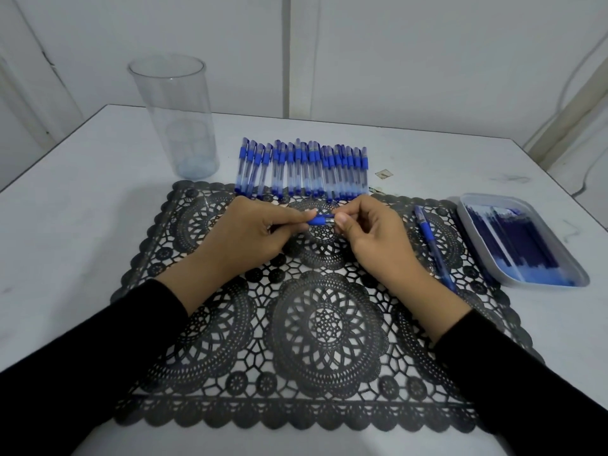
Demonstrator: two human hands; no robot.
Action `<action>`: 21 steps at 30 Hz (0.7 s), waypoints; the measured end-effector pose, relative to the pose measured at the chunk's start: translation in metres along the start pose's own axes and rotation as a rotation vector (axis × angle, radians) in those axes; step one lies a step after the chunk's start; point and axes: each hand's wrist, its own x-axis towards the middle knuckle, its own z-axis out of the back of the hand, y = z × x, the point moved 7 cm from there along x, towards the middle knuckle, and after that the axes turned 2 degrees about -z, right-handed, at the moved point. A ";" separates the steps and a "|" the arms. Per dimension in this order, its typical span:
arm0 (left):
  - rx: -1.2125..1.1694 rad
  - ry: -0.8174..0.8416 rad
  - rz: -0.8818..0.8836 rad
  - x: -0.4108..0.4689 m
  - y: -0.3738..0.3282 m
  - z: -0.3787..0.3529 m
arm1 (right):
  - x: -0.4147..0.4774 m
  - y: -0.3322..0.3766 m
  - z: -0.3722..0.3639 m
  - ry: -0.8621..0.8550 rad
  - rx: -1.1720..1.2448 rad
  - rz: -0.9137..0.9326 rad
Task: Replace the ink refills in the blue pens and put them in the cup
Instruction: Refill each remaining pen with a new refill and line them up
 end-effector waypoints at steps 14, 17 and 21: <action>0.034 0.014 -0.009 -0.002 0.001 -0.001 | -0.001 0.003 -0.001 0.049 -0.070 -0.002; 0.027 -0.056 0.057 -0.005 0.009 0.011 | 0.000 -0.004 0.008 0.009 -0.029 -0.069; 0.072 -0.089 0.043 -0.006 0.007 0.015 | 0.003 -0.011 0.012 -0.046 -0.020 -0.080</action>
